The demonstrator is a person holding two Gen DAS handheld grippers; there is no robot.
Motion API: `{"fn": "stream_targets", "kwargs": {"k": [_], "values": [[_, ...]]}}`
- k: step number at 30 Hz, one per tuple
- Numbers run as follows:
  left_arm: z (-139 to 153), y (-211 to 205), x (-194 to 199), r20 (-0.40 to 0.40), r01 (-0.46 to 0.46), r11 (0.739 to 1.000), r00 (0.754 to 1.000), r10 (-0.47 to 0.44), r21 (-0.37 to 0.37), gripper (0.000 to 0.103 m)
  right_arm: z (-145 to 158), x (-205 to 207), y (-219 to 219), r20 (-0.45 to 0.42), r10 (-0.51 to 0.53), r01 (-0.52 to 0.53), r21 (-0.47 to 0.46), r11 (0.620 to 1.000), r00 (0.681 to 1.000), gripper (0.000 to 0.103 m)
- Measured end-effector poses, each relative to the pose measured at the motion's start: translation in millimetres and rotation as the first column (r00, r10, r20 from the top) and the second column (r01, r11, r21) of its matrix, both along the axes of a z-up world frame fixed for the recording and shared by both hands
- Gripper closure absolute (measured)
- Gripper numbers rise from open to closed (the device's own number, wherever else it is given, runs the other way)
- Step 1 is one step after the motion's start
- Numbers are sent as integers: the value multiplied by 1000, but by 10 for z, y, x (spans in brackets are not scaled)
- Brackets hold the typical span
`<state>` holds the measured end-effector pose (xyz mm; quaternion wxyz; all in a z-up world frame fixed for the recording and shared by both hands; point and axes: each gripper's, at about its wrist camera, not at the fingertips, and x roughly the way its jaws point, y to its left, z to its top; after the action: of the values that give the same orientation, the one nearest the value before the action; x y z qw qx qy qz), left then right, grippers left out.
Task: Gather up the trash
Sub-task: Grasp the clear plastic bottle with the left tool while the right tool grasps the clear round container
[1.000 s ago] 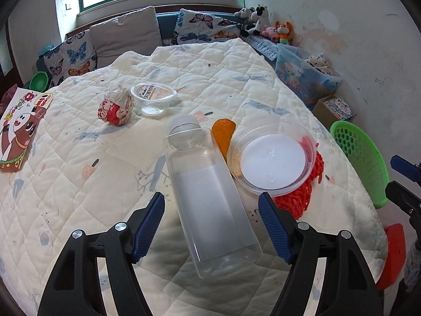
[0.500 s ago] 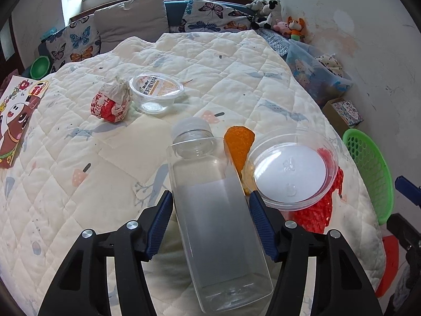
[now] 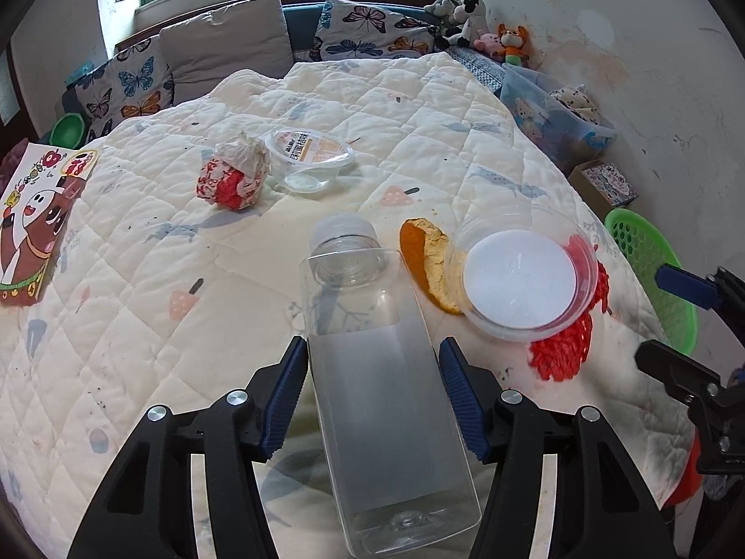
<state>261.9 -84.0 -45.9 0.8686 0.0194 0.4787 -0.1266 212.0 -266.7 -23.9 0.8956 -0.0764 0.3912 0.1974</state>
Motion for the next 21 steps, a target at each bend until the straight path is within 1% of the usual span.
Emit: {"fn": "stream_targets", "kwargs": {"k": [3, 6, 10, 11, 13, 15, 21], "values": [[29, 75, -31, 10, 1, 1000, 1000, -1, 18, 47, -15, 66, 135, 1, 31, -31, -21, 999, 1000, 25], [45, 169, -43, 11, -6, 1000, 1000, 6, 25, 47, -40, 158, 241, -5, 62, -62, -46, 997, 998, 21], [44, 278, -54, 13, -12, 999, 1000, 12, 33, 47, -107, 303, 353, -28, 92, -94, -70, 993, 995, 17], [40, 306, -55, 12, -14, 999, 1000, 14, 34, 47, -118, 320, 373, -34, 101, -103, -74, 992, 994, 15], [29, 356, -57, 9, -15, 999, 1000, 15, 29, 47, -144, 368, 410, -39, 116, -119, -88, 989, 993, 14], [13, 390, -49, 4, -20, 999, 1000, 20, 25, 47, -178, 428, 483, -48, 131, -135, -108, 985, 990, 11], [-43, 419, -31, -10, -12, 1000, 1000, 12, 11, 47, -321, 596, 625, -69, 134, -144, -174, 974, 989, 10]]}}
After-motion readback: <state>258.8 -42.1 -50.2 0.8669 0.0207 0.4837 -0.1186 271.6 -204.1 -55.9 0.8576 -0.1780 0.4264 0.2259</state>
